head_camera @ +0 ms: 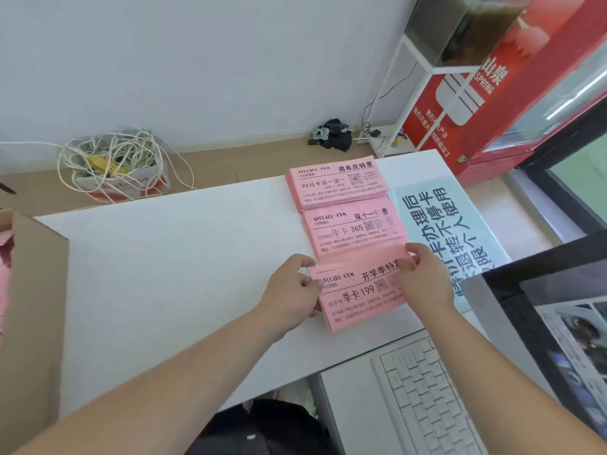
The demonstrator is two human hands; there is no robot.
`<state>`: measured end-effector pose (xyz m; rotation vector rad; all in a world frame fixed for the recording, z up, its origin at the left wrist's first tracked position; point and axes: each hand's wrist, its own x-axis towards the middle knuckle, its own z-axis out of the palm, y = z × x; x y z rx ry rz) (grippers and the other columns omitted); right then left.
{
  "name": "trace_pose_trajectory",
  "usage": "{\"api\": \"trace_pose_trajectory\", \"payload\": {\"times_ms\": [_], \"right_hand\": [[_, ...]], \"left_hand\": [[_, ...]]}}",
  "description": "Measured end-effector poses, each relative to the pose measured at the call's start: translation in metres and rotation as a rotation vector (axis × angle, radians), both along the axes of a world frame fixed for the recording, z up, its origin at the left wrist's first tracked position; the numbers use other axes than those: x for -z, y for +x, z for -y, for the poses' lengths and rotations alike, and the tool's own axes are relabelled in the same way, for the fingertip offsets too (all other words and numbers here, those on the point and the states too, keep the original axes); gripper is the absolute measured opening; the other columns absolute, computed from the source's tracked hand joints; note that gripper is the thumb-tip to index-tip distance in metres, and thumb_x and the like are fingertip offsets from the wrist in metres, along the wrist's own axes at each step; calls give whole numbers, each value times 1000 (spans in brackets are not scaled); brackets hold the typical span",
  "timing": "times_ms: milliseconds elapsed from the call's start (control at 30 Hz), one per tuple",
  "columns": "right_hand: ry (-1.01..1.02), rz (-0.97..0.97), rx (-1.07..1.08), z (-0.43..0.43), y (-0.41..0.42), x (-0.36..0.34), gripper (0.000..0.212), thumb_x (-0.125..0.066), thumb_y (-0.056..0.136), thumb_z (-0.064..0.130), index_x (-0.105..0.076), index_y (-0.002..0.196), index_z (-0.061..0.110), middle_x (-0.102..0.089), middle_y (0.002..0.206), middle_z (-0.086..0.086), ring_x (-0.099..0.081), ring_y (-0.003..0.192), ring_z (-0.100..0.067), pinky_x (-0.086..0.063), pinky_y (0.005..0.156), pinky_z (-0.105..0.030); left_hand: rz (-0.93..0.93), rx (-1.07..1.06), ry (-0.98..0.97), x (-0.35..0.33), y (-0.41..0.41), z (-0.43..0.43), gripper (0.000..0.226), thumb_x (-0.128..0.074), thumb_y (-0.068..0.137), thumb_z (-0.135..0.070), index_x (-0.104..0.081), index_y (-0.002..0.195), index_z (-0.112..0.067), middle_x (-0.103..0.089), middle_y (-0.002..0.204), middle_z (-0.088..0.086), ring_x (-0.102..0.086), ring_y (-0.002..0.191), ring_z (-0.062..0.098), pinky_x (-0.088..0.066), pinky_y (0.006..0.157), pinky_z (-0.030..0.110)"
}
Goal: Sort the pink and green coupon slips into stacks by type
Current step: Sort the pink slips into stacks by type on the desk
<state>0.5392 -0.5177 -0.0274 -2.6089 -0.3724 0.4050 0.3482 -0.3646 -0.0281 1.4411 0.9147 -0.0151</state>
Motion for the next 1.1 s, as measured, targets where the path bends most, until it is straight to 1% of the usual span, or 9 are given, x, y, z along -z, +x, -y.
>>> {"api": "trace_pose_trajectory", "payload": {"times_ms": [100, 300, 433, 533, 600, 700, 800, 967, 1100], "right_hand": [[-4, 43, 14, -3, 7, 4, 43, -48, 102, 17, -48, 144, 24, -64, 117, -2, -62, 93, -24, -48, 66, -36], [38, 43, 42, 1, 17, 12, 50, -55, 97, 26, -47, 146, 24, -55, 132, -6, -60, 106, -27, -54, 82, -44], [49, -70, -37, 18, 15, 12, 89, -76, 86, 48, -30, 158, 27, -40, 152, -5, -41, 140, -27, -40, 109, -47], [-124, -179, -199, 24, 14, 11, 122, -88, 63, 63, -20, 160, 35, -18, 164, 1, -14, 153, -20, -23, 123, -50], [-280, -208, -324, 21, 13, 10, 135, -89, 51, 70, -13, 159, 42, -5, 166, 5, -1, 154, -20, -14, 125, -50], [-349, -174, -388, 14, 15, 4, 137, -92, 52, 62, -9, 160, 41, -7, 166, 0, -4, 152, -22, -22, 121, -52], [-350, -150, -384, 9, 18, 1, 135, -94, 54, 55, -13, 160, 38, -17, 161, 0, -12, 147, -22, -30, 117, -51], [-369, -117, -370, 8, 17, 2, 132, -95, 53, 56, -19, 159, 38, -21, 158, -3, -18, 142, -27, -32, 114, -48], [-377, -176, -365, -3, 16, -2, 134, -97, 55, 44, -14, 160, 35, -14, 160, -7, -12, 145, -31, -25, 118, -51]], "left_hand": [[18, -44, 21, 3, 12, 4, 23, -59, 100, -12, -53, 118, -25, -75, 89, 7, -74, 66, 16, -61, 62, 30], [7, -69, 144, 19, 22, 9, 35, -66, 97, -28, -51, 129, -30, -74, 90, -5, -74, 83, 14, -61, 83, 44], [-57, 37, 370, 17, 3, 15, 45, -63, 98, -32, -49, 140, -26, -60, 120, -11, -63, 98, 4, -51, 90, 27], [-97, 217, 605, 21, -8, 25, 62, -68, 90, -44, -44, 145, -26, -47, 136, -12, -43, 123, 10, -33, 101, 20], [-115, 288, 692, 24, -4, 31, 76, -70, 83, -54, -40, 147, -25, -41, 143, -12, -32, 128, 11, -27, 105, 19], [-150, 360, 739, 26, 6, 39, 94, -70, 80, -58, -27, 156, -24, -27, 157, -9, -23, 137, 16, -26, 117, 27], [-174, 375, 736, 30, 11, 44, 95, -69, 85, -51, -18, 160, -23, -23, 161, -5, -22, 138, 19, -26, 118, 29], [-133, 354, 699, 31, 16, 48, 84, -64, 93, -37, -16, 160, -21, -22, 160, 0, -28, 134, 20, -29, 114, 28], [-97, 302, 659, 34, 16, 49, 78, -65, 91, -30, -25, 158, -19, -23, 162, 0, -30, 132, 20, -27, 113, 26]]}}
